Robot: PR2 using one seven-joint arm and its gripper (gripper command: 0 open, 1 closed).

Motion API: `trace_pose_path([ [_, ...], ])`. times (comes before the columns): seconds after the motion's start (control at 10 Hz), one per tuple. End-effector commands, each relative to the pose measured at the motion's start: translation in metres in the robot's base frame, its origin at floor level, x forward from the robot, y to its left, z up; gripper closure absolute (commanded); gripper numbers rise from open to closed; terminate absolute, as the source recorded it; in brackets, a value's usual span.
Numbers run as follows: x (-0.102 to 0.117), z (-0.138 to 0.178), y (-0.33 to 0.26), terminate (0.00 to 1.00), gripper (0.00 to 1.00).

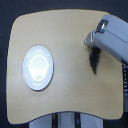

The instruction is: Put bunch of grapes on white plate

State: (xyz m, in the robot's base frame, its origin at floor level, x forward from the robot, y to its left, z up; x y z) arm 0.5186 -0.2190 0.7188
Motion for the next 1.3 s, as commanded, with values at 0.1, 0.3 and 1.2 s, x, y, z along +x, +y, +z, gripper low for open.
trace_pose_path([
  [0.1,-0.0120,0.0046,0.0072,0.00,1.00],
  [0.3,-0.0077,0.0064,0.0089,0.00,1.00],
  [1.2,-0.0075,0.0125,0.0024,0.00,1.00],
])
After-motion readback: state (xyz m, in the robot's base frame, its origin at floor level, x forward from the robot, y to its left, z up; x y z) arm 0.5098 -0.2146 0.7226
